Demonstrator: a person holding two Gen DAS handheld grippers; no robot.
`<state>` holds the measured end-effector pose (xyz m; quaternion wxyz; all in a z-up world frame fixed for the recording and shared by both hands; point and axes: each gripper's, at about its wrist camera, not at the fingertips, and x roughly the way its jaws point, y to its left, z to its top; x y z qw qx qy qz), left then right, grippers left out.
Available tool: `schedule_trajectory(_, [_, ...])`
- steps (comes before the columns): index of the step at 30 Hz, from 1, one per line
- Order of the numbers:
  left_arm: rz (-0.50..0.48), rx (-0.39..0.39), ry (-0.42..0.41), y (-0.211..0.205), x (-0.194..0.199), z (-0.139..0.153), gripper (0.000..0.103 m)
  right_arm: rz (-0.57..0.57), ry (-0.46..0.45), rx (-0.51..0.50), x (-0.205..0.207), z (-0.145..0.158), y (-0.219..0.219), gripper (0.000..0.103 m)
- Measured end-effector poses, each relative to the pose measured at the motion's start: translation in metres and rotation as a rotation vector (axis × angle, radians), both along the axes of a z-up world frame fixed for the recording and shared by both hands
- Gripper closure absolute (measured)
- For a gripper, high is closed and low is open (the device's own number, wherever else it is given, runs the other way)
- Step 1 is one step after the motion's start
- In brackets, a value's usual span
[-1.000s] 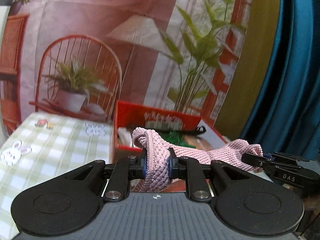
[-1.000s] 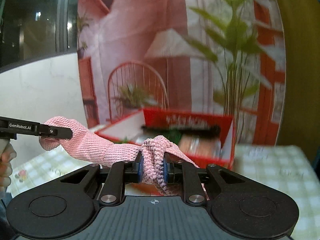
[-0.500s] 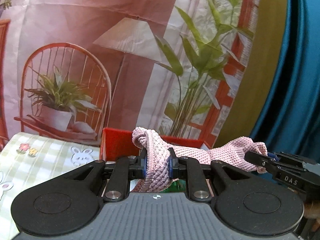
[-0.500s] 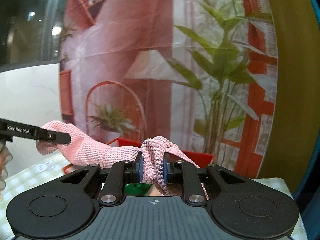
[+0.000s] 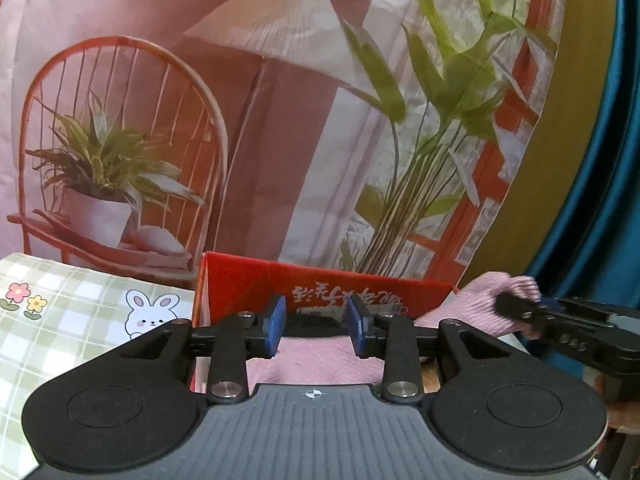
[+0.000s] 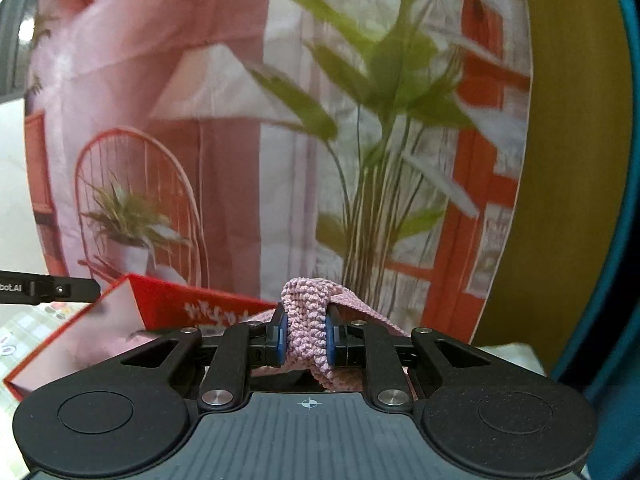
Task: Organize soft objects
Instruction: 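Lower the pink towel into the red box and open both grippers, then move both grippers down to the white cloth bundle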
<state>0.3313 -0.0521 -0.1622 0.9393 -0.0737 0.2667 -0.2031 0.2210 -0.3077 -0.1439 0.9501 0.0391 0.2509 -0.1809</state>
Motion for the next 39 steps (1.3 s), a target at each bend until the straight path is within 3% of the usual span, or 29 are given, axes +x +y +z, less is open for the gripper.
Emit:
schedule_trajectory(4, [-0.013,0.019,-0.002,0.0,0.001,-0.004,0.06,0.037,0.08,0.007,0.023,-0.018,0.011,0.087])
schedule_trajectory(9, [-0.014,0.028,0.01,0.004,0.003,-0.006,0.059,0.052,0.176,0.026,0.051,-0.035,0.021,0.087])
schedule_trajectory(12, [-0.008,0.045,0.011,0.006,0.002,-0.006,0.052,0.046,0.215,0.066,0.059,-0.04,0.019,0.087])
schedule_trajectory(16, [0.004,0.061,0.004,0.006,-0.002,-0.003,0.04,0.049,0.227,0.059,0.055,-0.04,0.016,0.073])
schedule_trajectory(18, [0.004,0.065,0.002,0.005,-0.006,0.0,0.036,0.049,0.208,0.057,0.047,-0.037,0.015,0.067])
schedule_trajectory(20, [0.001,0.076,-0.003,0.004,-0.012,0.002,0.03,0.068,0.181,0.051,0.037,-0.033,0.016,0.048])
schedule_trajectory(23, [0.002,0.097,-0.001,0.004,-0.023,0.005,0.017,0.098,0.133,0.027,0.02,-0.026,0.021,0.029])
schedule_trajectory(27, [0.038,0.125,0.018,0.006,-0.042,0.009,0.013,0.119,0.043,0.01,-0.009,-0.019,0.033,0.004])
schedule_trajectory(39, [0.083,0.122,0.037,0.035,-0.117,-0.01,0.008,0.134,-0.149,0.022,-0.101,-0.03,0.067,0.0])
